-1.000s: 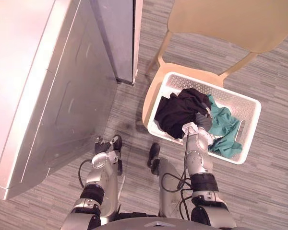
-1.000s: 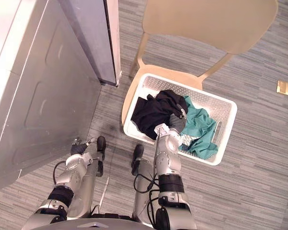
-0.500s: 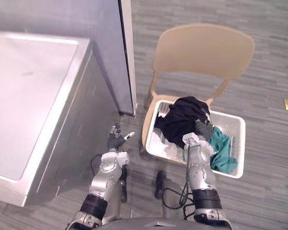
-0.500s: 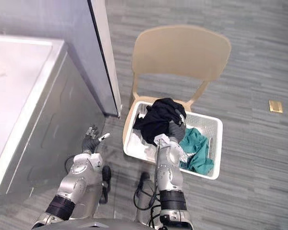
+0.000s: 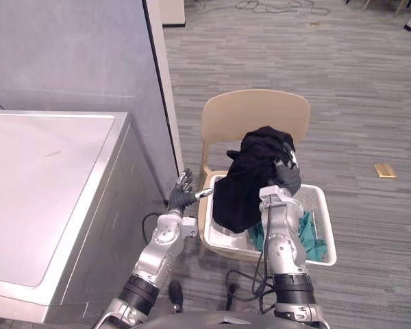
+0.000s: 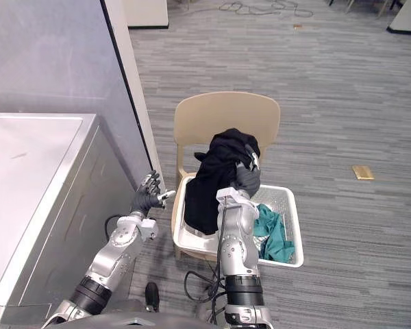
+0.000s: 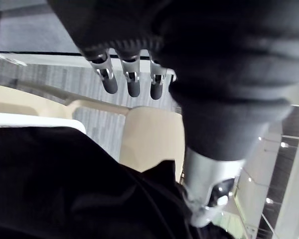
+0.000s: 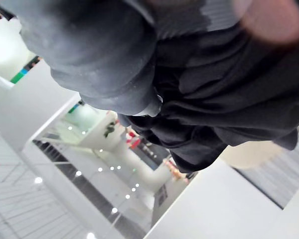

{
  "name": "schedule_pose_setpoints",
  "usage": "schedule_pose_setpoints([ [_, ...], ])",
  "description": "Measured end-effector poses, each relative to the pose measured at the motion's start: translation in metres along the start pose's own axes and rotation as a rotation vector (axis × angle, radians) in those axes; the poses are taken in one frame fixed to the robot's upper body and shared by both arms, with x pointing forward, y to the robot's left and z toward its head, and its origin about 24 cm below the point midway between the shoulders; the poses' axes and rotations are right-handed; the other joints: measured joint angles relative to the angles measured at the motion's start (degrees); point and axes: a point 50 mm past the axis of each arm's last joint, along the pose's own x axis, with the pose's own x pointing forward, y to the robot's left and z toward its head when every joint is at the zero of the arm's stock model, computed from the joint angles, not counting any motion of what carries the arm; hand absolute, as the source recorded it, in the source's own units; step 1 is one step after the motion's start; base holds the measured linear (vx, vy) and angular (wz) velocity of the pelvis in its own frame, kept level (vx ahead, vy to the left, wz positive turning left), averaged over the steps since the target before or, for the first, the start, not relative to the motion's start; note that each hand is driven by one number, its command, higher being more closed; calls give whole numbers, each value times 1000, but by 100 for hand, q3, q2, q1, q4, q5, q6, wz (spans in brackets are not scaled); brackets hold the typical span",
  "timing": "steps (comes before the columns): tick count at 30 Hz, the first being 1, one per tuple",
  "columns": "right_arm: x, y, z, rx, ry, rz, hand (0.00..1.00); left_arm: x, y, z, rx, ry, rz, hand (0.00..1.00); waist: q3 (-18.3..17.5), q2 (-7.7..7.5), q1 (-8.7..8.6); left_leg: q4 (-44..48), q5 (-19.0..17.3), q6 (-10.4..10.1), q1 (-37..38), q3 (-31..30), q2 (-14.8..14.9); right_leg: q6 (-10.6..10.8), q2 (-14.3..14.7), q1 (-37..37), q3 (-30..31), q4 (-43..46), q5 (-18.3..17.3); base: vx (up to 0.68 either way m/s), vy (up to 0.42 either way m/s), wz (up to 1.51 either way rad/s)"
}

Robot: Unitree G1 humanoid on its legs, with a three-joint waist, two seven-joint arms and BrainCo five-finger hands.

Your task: Pick up the laundry basket with both hands and put the clothes into the washing machine.

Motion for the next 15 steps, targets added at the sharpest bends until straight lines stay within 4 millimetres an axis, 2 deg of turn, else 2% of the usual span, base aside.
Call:
schedule_pose_setpoints([
  [2, 2, 8, 1, 4, -6, 35, 100, 5, -6, -1, 37, 9, -30, 0, -88, 12, -32, -27, 3, 4, 50, 1, 6, 13, 19, 96, 16, -142, 83, -13, 49, -6],
  [3, 4, 18, 0, 38, 4, 68, 100, 9, -9, -7, 89, 37, -42, 0, -200, 26, -66, -122, 21, -4, 81, 36, 11, 25, 46, 115, 57, -262, 165, -19, 58, -19],
  [6, 8, 34, 2, 61, 7, 135, 100, 16, -11, -16, 169, 93, -61, 0, -206, 34, -152, -193, 30, -26, 227, 144, 17, 34, 88, 254, 178, -440, 287, -24, 36, -19],
  [10, 8, 50, 10, 55, -14, 218, 100, 28, -15, -13, 305, 89, -86, 0, -220, 49, -250, -196, 32, -30, 233, 227, 25, 16, 128, 274, 297, -595, 415, -27, 19, -15],
  [15, 10, 68, 13, 64, -26, 302, 100, 40, -24, -10, 397, 101, -120, 0, -295, 165, -415, -195, 34, -29, 240, 340, 28, 57, 156, 281, 420, -735, 558, -12, 4, -14],
])
